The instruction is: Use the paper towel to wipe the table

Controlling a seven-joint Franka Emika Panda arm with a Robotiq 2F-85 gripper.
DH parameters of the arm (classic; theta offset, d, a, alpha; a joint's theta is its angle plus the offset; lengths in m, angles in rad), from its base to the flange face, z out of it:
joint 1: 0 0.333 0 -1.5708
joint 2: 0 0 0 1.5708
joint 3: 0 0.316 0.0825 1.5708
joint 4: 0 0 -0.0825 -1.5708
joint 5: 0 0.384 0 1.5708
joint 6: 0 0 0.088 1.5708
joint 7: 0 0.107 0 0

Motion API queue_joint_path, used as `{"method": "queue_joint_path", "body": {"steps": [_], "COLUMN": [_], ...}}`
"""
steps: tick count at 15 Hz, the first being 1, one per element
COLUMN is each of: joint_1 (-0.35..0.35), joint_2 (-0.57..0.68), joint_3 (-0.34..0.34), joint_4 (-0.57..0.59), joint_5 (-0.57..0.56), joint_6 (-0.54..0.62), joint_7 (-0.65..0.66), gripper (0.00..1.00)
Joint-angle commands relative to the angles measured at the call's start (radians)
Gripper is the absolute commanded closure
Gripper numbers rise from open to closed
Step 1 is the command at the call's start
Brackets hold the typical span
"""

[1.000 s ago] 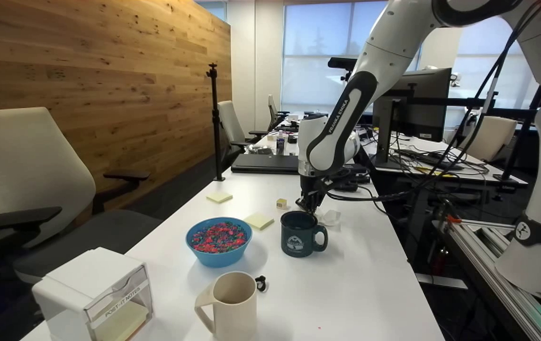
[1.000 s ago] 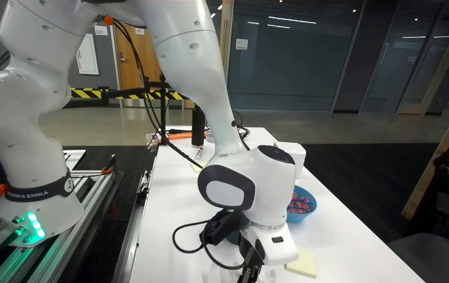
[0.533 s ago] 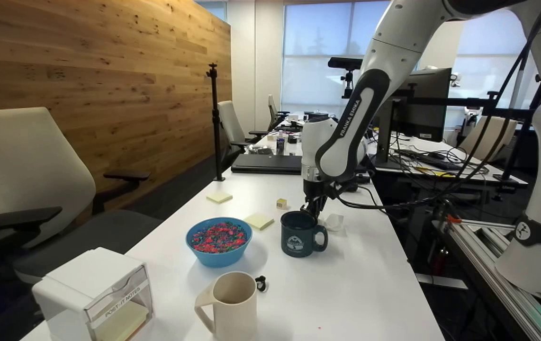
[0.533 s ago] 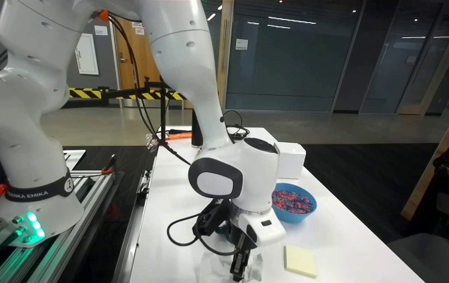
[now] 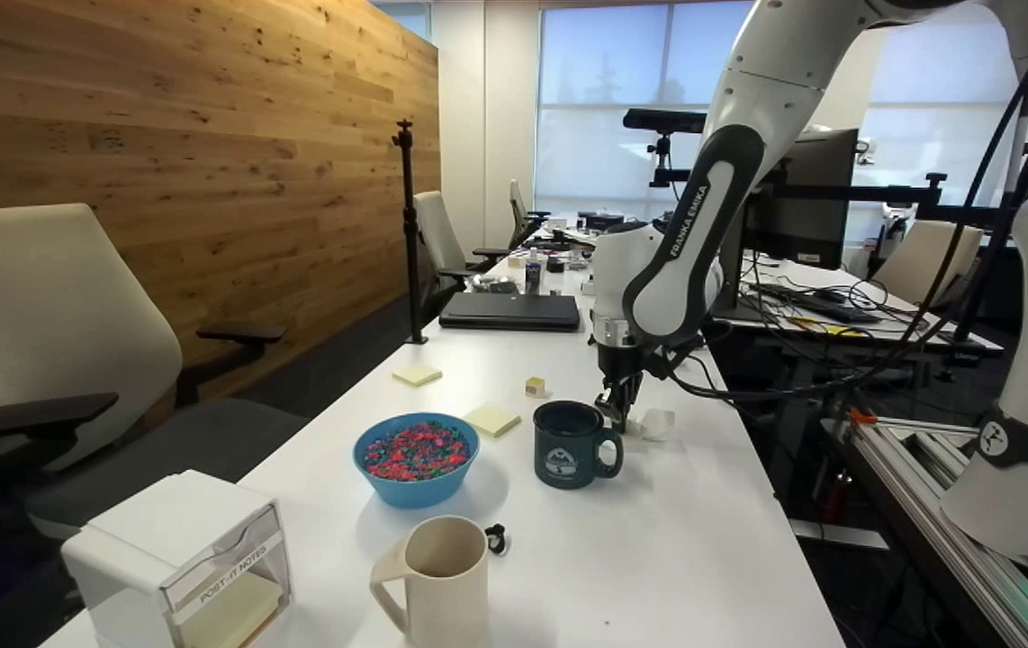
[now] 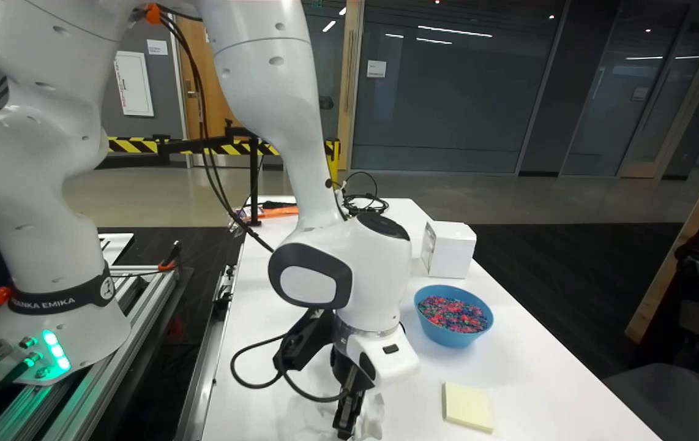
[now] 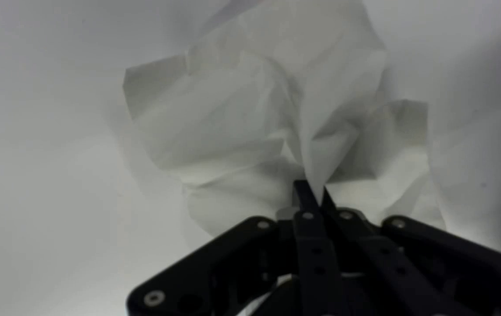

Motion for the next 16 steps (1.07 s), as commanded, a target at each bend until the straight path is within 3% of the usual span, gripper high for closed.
{"method": "queue_joint_path", "body": {"steps": [1, 10, 16], "joint_1": [-0.042, -0.159, -0.164], "joint_2": [-0.024, 0.035, 0.088], "joint_3": [-0.014, -0.027, 0.004], "joint_4": [-0.029, 0.078, 0.182], "joint_5": [-0.021, 0.024, 0.04], "joint_6": [-0.007, -0.043, -0.05], "joint_7": [-0.019, -0.003, 0.019], "gripper": [1.0, 1.0, 1.0]}}
